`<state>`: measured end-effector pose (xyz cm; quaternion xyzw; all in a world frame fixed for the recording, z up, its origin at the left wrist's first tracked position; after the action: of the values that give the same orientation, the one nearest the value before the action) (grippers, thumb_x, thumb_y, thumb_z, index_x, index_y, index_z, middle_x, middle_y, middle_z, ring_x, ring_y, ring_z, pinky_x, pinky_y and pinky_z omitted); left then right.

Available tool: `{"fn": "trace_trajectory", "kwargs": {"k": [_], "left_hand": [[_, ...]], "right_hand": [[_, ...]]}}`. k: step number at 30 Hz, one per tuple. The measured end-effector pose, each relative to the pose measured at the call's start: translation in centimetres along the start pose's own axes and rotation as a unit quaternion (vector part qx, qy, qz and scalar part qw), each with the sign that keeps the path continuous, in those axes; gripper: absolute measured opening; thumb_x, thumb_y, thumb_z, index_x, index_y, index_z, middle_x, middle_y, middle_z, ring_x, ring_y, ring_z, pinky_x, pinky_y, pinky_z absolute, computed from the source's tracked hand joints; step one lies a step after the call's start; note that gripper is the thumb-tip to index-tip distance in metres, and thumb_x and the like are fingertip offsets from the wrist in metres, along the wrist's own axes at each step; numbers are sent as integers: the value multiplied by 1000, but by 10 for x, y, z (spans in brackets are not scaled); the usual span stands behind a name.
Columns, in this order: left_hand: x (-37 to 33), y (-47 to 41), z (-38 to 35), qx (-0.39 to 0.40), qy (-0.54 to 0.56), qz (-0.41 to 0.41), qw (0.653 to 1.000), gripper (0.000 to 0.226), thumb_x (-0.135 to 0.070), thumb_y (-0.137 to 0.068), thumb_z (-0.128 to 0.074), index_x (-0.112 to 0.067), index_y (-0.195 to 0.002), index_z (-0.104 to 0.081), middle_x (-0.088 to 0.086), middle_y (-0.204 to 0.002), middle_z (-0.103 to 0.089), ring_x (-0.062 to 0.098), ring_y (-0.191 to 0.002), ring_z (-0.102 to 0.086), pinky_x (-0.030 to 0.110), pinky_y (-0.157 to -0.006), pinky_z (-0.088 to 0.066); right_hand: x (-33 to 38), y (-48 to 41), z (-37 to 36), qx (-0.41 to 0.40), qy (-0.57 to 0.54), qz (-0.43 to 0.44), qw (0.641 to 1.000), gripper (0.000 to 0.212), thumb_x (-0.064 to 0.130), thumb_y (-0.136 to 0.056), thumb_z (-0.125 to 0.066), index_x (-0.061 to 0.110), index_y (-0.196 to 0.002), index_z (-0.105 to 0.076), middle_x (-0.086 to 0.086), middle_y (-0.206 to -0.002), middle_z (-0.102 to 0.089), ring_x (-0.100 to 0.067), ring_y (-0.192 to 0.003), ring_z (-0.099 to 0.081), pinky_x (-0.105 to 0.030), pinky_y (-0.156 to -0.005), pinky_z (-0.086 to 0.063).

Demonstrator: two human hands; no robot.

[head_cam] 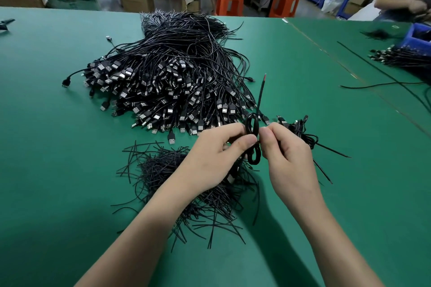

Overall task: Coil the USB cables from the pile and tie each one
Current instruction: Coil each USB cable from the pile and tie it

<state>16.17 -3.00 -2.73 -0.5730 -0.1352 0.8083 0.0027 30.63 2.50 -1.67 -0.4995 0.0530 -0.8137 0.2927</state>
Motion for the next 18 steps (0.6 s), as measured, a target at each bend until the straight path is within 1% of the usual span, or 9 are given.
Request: {"fn": "trace_trajectory", "kwargs": {"k": [2, 3, 5, 8, 10, 12, 14, 16, 18], "left_hand": [[2, -1, -2, 10, 21, 23, 999, 34, -39, -105, -53, -15, -83, -65, 6, -73, -60, 29, -64, -45, 50, -62, -43], [3, -1, -3, 15, 44, 33, 998, 37, -39, -106, -52, -15, -81, -64, 9, -73, -58, 26, -64, -45, 47, -63, -42], [5, -1, -4, 30, 89, 61, 994, 38, -42, -106, -51, -18, -81, -68, 11, -77, -63, 30, -66, -47, 49, -64, -42], [6, -1, -4, 43, 116, 94, 988, 41, -47, -103, -52, -14, -86, -70, -2, -77, -68, 27, -70, -48, 45, -66, -42], [7, -1, -2, 35, 115, 99, 988, 40, -45, -104, -54, -15, -84, -70, -4, -74, -67, 26, -69, -49, 42, -65, -42], [5, -2, 0, 23, 108, 91, 990, 38, -38, -107, -55, -17, -78, -69, -9, -69, -64, 14, -63, -57, 28, -62, -46], [5, -1, 1, 16, 113, 94, 989, 37, -30, -108, -55, -15, -77, -67, -12, -65, -64, 1, -57, -57, 14, -57, -45], [4, -1, 2, 15, 124, 104, 987, 37, -28, -109, -54, -15, -76, -67, -11, -64, -64, 0, -56, -57, 12, -57, -44], [4, -1, 2, 13, 126, 110, 986, 39, -30, -109, -53, -17, -75, -67, -9, -66, -63, 2, -58, -57, 15, -57, -44]], "right_hand": [[0, 2, -1, -9, -6, 7, 1000, 41, 27, -107, -49, 13, -71, -39, -7, -64, -40, -7, -57, -29, -33, -54, -28], [1, 4, -1, -16, -5, 14, 1000, 40, 28, -107, -49, 13, -71, -40, -6, -63, -40, -8, -56, -30, -33, -53, -28], [2, 5, -1, -30, 16, 40, 999, 37, 29, -107, -49, 16, -73, -45, -1, -60, -40, -8, -52, -31, -26, -48, -25], [2, 5, 0, -42, 54, 65, 996, 30, 32, -104, -49, 20, -77, -50, 6, -57, -40, -10, -51, -35, -18, -49, -24], [-2, 6, -1, -27, 51, 49, 997, 28, 37, -104, -48, 25, -79, -49, 8, -61, -46, -11, -51, -37, -20, -49, -25], [-6, 8, -4, -8, 64, 36, 997, 23, 41, -103, -46, 28, -84, -48, 11, -66, -52, -11, -52, -41, -22, -50, -27], [-9, 9, -5, 5, 71, 32, 997, 17, 41, -101, -47, 30, -89, -51, 10, -71, -56, -13, -55, -46, -27, -52, -33], [-9, 10, -5, 8, 68, 31, 997, 13, 40, -101, -48, 31, -93, -53, 8, -74, -59, -16, -57, -48, -33, -54, -40], [-8, 9, -5, 4, 66, 31, 997, 11, 39, -101, -50, 32, -93, -55, 10, -76, -60, -16, -58, -49, -30, -55, -41]]}}
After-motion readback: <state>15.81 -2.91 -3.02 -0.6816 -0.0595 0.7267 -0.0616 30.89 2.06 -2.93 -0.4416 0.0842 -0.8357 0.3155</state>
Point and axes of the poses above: each hand's wrist, its own y-axis away from the middle knuckle, its own z-axis out of the back of the hand, x = y × z, the point moved 3 cm from there along -y, towards the middle knuckle
